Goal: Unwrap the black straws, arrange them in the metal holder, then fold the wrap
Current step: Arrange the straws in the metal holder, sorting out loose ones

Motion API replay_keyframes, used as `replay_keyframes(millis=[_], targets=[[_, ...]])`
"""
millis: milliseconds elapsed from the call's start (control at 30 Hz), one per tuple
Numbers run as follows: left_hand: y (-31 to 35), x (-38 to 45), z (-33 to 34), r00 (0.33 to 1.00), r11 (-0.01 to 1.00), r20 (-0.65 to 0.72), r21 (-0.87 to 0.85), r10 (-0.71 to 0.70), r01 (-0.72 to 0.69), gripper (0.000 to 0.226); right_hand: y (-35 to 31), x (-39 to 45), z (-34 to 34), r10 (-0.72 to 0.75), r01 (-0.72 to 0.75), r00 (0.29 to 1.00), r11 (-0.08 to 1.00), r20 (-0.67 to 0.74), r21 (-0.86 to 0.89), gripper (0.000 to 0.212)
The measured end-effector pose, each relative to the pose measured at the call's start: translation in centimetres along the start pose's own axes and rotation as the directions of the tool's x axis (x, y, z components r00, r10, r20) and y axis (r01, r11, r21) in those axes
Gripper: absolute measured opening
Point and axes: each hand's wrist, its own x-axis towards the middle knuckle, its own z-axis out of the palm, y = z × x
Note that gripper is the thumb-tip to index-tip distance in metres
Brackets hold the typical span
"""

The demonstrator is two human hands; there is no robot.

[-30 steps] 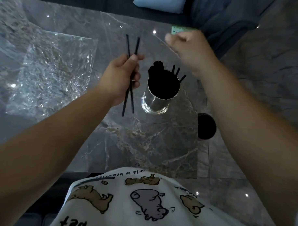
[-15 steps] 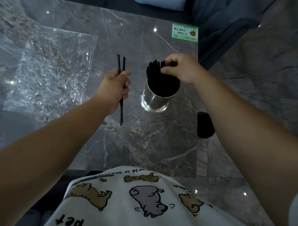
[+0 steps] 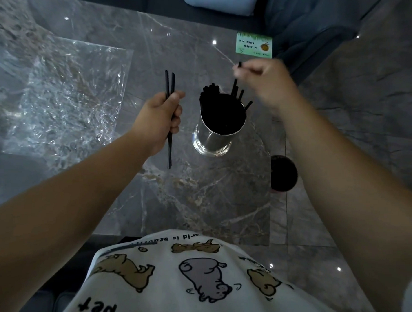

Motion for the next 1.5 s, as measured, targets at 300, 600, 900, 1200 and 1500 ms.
replay_keyframes(millis=[300, 600, 900, 1200, 1500], targets=[[5.0, 0.5, 2.5, 0.965, 0.973, 0.192, -0.185, 0.177, -0.141, 0.020, -8.6, 0.2, -2.0, -0.195, 0.199, 0.980, 0.961, -0.037, 0.194, 0.014], [3.8, 0.1, 0.8, 0.989, 0.988, 0.092, -0.112, 0.119, -0.109, 0.021, -5.4, -1.1, 0.5, -0.165, 0.171, 0.985, 0.977, 0.057, -0.126, 0.018], [0.6, 0.7, -2.4, 0.992, 0.996, -0.125, -0.089, 0.013, -0.024, 0.014, 0.8, -7.5, 3.9, -0.071, 0.234, 0.952, 0.795, 0.297, -0.559, 0.037], [0.8, 0.6, -1.1, 0.995, 0.994, -0.095, -0.107, 0.010, -0.020, 0.015, 0.7, -4.1, 0.2, 0.023, -0.013, 0.999, 0.964, 0.034, -0.266, 0.003], [1.0, -0.1, -1.1, 0.992, 0.993, -0.129, -0.113, 0.005, -0.019, 0.015, 1.9, -2.9, 0.8, -0.030, -0.019, 0.993, 0.914, -0.114, -0.405, 0.021]])
